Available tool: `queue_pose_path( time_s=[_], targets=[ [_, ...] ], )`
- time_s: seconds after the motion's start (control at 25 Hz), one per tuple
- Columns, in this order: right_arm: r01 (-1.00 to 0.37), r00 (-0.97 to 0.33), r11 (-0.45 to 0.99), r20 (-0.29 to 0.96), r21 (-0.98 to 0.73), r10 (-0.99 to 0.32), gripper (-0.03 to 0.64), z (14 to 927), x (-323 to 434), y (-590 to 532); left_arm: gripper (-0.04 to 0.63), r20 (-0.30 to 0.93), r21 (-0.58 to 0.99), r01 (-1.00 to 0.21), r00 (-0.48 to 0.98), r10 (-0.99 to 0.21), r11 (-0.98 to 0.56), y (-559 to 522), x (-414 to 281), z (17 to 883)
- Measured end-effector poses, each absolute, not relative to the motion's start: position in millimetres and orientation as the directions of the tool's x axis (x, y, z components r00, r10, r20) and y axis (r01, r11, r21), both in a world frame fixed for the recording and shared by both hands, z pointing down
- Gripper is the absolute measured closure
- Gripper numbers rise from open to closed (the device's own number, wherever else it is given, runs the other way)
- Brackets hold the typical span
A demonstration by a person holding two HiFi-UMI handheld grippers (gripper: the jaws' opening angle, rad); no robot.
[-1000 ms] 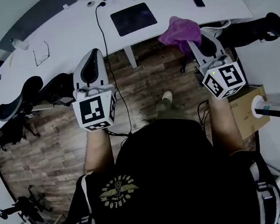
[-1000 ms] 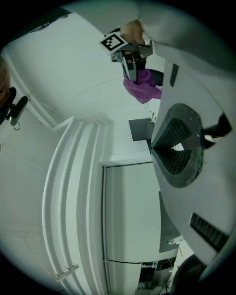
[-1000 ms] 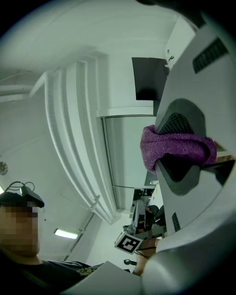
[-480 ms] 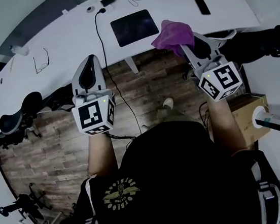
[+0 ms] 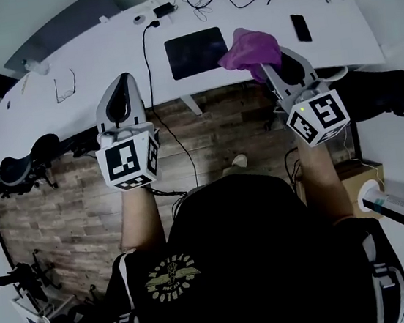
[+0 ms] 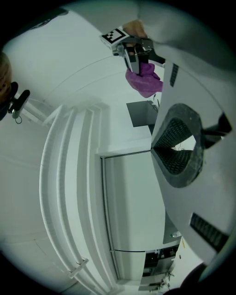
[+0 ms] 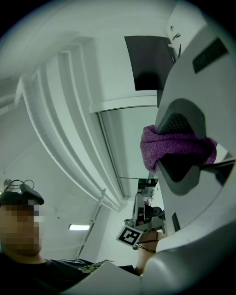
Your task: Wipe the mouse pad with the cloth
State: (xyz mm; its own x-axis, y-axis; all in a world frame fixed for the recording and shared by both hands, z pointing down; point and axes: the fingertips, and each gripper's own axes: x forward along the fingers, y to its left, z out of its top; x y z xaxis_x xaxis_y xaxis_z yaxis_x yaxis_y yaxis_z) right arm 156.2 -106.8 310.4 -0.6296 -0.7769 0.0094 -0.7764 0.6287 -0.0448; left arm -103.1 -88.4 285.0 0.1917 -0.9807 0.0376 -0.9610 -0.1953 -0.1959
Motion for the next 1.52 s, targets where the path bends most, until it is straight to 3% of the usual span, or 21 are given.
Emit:
queue_pose_path(
  time_s=[0.48, 0.92, 1.52],
  targets=[
    [-0.737, -0.672, 0.672, -0.031, -0.068, -0.74, 0.528, 313, 181, -150, 0.593, 0.015, -0.231, -0.965, 0.123, -0.992, -0.123, -108, -80, 275],
    [-0.73, -0.682, 0.68, -0.005, -0.07, -0.732, 0.528, 321, 162, -179, 0.594, 0.032, -0.235, -0.954, 0.182, -0.983, -0.185, -158, -69, 290],
    [-0.741, -0.671, 0.666, 0.04, -0.085, -0.741, 0.528, 332, 83, -268, 0.594, 0.058, -0.187, -0.957, 0.213, -0.975, -0.22, -257, -139, 305]
  ],
)
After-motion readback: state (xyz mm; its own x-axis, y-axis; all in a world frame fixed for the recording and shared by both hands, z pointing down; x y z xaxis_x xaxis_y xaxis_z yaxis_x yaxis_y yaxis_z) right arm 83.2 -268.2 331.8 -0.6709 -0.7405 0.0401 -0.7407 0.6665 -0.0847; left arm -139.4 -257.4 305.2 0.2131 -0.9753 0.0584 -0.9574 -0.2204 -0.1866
